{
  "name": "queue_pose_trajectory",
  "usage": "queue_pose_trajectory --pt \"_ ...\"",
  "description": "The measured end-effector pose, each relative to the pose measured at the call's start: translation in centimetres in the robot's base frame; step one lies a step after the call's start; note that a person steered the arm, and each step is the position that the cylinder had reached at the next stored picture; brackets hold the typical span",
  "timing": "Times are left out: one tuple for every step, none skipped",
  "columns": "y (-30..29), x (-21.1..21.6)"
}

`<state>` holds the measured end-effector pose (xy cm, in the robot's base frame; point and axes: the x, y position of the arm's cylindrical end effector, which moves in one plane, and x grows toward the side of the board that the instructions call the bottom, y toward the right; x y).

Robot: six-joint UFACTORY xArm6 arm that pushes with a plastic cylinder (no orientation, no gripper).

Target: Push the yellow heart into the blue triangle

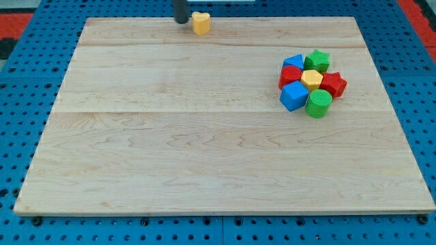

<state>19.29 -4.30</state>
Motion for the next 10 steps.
queue_pose_trajectory --pt "12.7 2.3" --pt "13.0 2.3" --pt "13.7 5.5" --pt "16.5 14.0" --pt "12.5 14.9" --pt "11.7 10.0" --pt "19.1 9.5" --pt "19.4 11.8" --pt "20.0 8.0" --pt "27.1 8.9"
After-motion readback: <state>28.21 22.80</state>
